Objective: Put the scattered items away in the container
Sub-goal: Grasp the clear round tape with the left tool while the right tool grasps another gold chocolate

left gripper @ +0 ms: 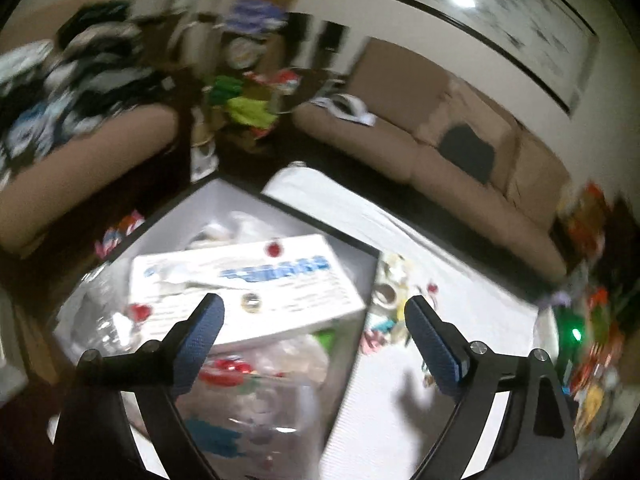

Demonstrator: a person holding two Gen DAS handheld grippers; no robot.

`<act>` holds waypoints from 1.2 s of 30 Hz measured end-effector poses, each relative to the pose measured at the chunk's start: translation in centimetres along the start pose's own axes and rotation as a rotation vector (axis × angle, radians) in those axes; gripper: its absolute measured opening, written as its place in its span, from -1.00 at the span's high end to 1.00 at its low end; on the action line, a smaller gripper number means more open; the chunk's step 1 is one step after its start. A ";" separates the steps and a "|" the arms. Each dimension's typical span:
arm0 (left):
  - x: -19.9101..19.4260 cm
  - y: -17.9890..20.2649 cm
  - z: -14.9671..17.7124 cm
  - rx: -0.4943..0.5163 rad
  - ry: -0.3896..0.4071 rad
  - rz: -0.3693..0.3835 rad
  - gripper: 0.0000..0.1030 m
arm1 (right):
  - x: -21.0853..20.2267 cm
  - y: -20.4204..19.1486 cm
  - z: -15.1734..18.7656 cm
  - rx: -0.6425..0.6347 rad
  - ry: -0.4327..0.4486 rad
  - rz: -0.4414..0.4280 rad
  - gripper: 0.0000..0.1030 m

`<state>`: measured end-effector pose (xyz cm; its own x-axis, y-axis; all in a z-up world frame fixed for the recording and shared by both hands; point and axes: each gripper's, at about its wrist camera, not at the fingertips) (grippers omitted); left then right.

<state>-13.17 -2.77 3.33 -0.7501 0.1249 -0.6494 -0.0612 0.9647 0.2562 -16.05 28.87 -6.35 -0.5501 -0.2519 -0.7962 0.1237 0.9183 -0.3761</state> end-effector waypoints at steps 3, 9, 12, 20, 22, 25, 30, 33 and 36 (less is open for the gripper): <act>0.6 3.3 0.4 0.114 0.002 0.009 -0.82 | 1.8 2.3 0.3 -0.056 -0.089 0.114 -0.35; 3.0 7.1 1.2 0.137 -0.055 0.057 -0.82 | 5.2 2.4 1.8 -0.233 -0.155 0.202 -0.34; 3.8 8.3 1.6 0.174 -0.066 0.042 -0.82 | 7.0 1.9 2.3 -0.296 -0.159 0.205 -0.20; 5.7 8.6 2.2 0.152 -0.096 0.013 -0.82 | 10.3 1.4 2.1 -0.373 -0.203 0.225 0.64; 6.3 8.7 2.2 0.126 -0.106 0.018 -0.82 | 9.5 3.1 1.8 -0.297 -0.205 0.166 0.64; 7.2 9.5 2.5 0.109 -0.120 0.061 -0.82 | 7.6 5.9 1.3 -0.152 -0.193 0.089 0.64; 10.9 12.7 4.3 0.227 -0.191 0.070 -0.82 | 3.0 8.1 0.8 -0.069 -0.148 0.100 0.64; 14.3 14.8 6.1 0.344 -0.210 0.019 -0.82 | -0.1 8.7 0.9 -0.036 -0.114 0.124 0.64; 17.7 15.6 7.8 0.410 -0.208 -0.068 -0.82 | -2.3 8.5 1.2 -0.046 -0.094 0.145 0.64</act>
<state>-22.26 16.32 -9.70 -0.6026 0.0618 -0.7956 0.1914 0.9791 -0.0689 -12.72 36.84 -8.31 -0.4493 -0.1418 -0.8820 0.1567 0.9595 -0.2340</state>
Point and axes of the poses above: each gripper's, at about its wrist camera, not at the fingertips, and x roughly the way its jaws point, y to its right, z to its underside
